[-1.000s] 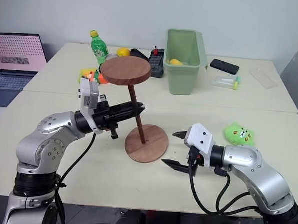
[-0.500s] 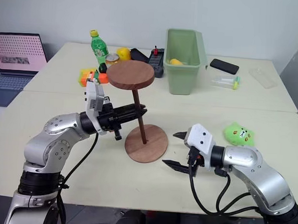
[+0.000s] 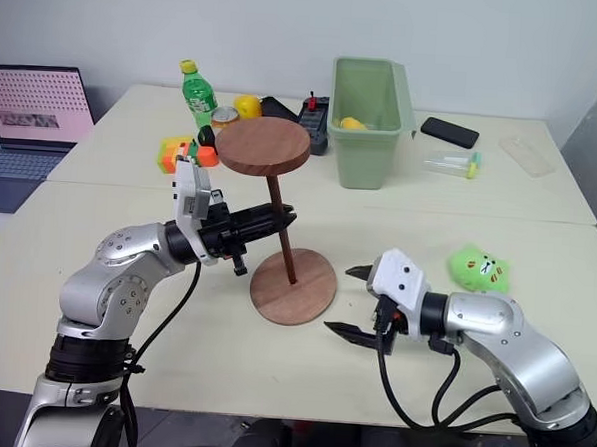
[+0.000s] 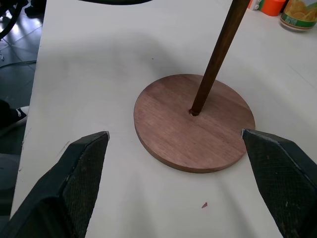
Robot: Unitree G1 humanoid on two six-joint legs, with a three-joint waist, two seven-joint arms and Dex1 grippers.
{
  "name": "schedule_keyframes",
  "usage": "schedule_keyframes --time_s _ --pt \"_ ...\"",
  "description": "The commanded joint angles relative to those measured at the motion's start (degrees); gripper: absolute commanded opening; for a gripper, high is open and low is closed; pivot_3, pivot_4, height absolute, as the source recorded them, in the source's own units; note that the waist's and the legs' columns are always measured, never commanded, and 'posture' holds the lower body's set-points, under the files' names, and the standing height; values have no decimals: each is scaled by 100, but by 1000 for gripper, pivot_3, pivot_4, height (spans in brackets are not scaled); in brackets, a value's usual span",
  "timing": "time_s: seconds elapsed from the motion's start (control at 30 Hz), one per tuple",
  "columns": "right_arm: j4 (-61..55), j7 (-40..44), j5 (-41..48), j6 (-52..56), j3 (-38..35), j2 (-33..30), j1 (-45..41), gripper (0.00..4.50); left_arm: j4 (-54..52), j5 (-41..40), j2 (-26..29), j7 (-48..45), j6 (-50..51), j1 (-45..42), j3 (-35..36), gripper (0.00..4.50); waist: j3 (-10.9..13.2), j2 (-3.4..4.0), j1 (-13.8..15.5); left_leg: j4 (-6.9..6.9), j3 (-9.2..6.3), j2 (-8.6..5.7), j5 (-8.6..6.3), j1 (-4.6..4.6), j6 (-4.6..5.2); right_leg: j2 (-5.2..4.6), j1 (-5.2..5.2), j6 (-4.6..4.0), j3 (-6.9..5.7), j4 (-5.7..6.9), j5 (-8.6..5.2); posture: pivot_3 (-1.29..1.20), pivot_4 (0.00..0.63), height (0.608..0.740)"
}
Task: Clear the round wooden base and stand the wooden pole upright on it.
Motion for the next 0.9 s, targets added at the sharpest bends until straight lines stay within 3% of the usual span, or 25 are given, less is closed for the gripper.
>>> schedule_keyframes --time_s 0.03,0.9 --pt "-201 -53 -12 -26 -59 15 3 4500 6 -10 -46 -23 -38 -73 -67 259 0 0 0 0 0 0 0 0 0 0 0 0 0 0 0 0 150 740" --pt "-232 -103 26 -38 -82 11 44 4500 -110 -18 172 -30 -62 229 31 259 0 0 0 0 -1 1 0 2 0 0 1 0 0 0 0 0 150 740"
